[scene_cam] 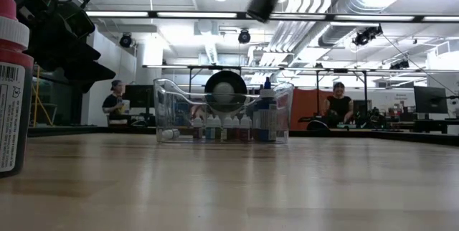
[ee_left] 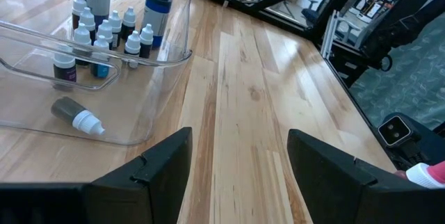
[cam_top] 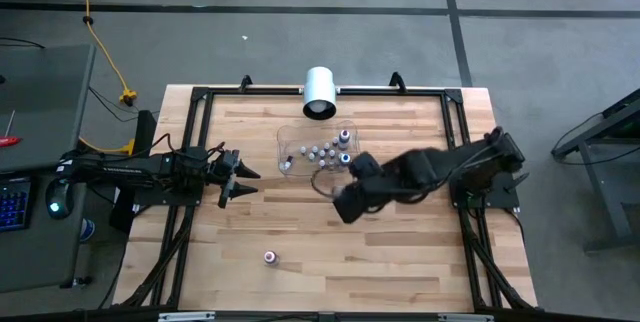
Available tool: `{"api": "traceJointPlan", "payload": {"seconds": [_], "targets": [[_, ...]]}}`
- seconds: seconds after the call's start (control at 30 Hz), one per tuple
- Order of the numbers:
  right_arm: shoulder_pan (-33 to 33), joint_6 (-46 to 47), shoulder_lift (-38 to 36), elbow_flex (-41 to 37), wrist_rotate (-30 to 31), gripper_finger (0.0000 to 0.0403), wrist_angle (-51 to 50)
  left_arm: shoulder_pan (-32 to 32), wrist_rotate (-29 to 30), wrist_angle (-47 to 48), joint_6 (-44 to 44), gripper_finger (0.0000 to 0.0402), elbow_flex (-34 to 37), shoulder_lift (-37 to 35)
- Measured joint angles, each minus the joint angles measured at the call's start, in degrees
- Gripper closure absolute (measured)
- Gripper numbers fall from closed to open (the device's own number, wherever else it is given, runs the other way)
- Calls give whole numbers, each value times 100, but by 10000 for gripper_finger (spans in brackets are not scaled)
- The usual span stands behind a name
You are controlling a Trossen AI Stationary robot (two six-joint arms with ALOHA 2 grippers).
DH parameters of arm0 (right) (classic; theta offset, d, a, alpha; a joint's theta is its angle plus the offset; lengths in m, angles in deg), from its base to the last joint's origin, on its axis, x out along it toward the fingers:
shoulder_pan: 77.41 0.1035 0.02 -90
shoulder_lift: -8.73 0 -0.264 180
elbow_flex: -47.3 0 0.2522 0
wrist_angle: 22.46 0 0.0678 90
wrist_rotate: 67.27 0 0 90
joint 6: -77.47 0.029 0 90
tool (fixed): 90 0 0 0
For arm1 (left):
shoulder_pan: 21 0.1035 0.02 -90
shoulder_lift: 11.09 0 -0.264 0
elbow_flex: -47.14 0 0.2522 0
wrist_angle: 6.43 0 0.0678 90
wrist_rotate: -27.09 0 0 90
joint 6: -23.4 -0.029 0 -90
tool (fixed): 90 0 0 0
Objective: Pick & Place food coloring
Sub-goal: Put the large black food coloring bottle into the transparent bin
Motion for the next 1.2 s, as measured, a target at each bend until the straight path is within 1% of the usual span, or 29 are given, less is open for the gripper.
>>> {"api": "traceJointPlan", "payload": {"seconds": [0.1, 0.2, 0.37, 0.5, 0.63, 0.73, 0.93, 1.2], "targets": [[-218, -419, 0, 188, 208, 299, 188, 2, 2, 0, 1, 167, 0, -1], [-440, -845, 0, 220, 288, 299, 522, 2, 1, 0, -1, 167, 0, 0], [-812, -1520, 50, 229, 291, 299, 1140, 1, 0, 0, 1, 167, 0, -1], [-1148, -1923, 166, 229, 176, 299, 1439, 2, 0, 0, 1, 167, 0, 1], [-1509, -2479, 379, 229, -19, 299, 1735, 0, 2, 0, 1, 167, 0, 1], [-1756, -3197, 611, 229, -213, 299, 1909, 2, 1, 0, -1, 167, 0, 1], [-2150, -4605, 1041, 227, -622, 299, 1829, 2, 0, 0, -1, 167, 0, 1], [-2435, -5526, 1476, 222, -1238, 299, 1744, 2, 0, 0, -1, 167, 0, 0]]}}
